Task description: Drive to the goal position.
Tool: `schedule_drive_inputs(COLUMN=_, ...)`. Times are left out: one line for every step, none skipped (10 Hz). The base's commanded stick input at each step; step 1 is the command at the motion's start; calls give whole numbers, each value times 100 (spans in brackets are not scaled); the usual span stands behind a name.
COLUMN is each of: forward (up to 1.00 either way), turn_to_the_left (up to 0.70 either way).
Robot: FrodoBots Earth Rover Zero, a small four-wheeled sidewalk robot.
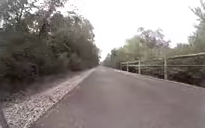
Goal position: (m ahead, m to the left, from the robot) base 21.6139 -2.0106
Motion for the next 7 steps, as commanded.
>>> schedule_drive_inputs(forward=70, turn_to_the_left=0)
schedule_drive_inputs(forward=70, turn_to_the_left=-5)
schedule_drive_inputs(forward=70, turn_to_the_left=-2)
schedule_drive_inputs(forward=70, turn_to_the_left=0)
schedule_drive_inputs(forward=70, turn_to_the_left=0)
schedule_drive_inputs(forward=70, turn_to_the_left=0)
schedule_drive_inputs(forward=70, turn_to_the_left=0)
